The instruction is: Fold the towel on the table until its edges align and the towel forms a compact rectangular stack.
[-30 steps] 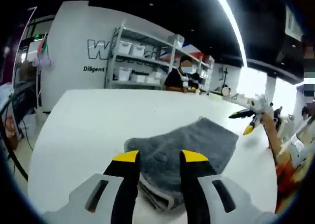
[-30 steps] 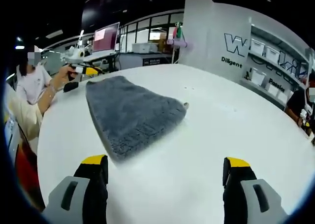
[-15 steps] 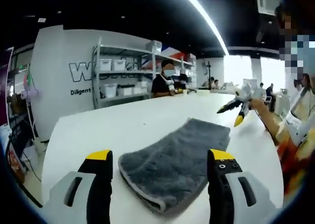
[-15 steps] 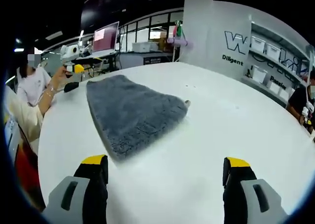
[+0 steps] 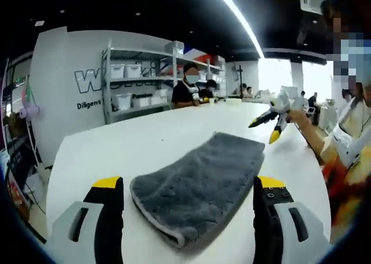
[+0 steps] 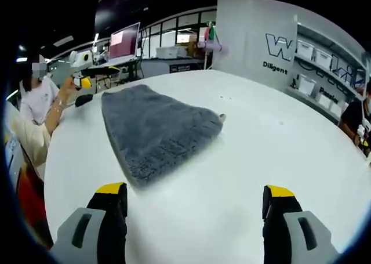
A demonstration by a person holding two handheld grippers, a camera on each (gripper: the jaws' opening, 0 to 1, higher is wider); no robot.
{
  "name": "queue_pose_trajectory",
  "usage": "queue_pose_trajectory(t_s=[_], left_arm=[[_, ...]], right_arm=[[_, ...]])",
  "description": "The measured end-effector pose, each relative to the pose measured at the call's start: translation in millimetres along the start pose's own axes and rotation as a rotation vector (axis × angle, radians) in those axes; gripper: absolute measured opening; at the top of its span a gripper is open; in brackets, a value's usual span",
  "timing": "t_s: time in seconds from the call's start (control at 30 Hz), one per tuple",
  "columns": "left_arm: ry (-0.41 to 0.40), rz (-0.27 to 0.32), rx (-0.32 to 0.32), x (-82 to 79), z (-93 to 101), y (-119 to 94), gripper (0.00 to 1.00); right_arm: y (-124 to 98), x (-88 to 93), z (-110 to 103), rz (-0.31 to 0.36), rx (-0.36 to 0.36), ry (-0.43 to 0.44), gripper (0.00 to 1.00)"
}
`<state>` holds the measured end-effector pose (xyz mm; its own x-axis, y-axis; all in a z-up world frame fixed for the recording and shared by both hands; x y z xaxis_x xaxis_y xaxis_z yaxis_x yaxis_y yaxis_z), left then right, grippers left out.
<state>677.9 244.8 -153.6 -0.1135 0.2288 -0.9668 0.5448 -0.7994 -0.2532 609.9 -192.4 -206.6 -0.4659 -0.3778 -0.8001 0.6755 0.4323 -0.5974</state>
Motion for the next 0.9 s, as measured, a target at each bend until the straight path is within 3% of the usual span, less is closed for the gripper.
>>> queue_pose_trajectory(t_s=[0.23,0.37,0.53,0.73,0.9], left_arm=[[0.040,-0.027,0.047,7.6,8.2,-1.8,0.88],[0.116,-0.070,0.069,14.4,14.6,-1.4,0.86],[0.134,-0.064,0.081,13.0,19.5,0.3,0.90],[0.068,-0.065,0.057,13.0,12.8,-1.4,0.99],[0.044,-0.063,0.063,14.1,14.3,-0.4,0.99]], right_arm=[[1.6,1.5,0.8,-0.011,0.000,0.001,0.99],[2.3,1.9,0.9,-0.015,0.000,0.001,0.99],[3.6,3.0,0.1,-0.022,-0.002,0.000,0.99],[3.7,1.6,-1.8,-0.014,-0.014,-0.002,0.99],[3.1,-1.7,-5.4,0.001,-0.041,-0.006,0.99]])
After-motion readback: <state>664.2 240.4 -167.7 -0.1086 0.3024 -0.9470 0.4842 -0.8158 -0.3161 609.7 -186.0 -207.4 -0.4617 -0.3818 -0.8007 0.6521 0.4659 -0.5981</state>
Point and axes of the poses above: the point that each gripper's makers call its tool centre point, and the gripper's own axes: y roughly forward along the fingers, z roughly to its right, x roughly out of its underside, the point moved 6 cm from there along -y, roughly backward along the fingers
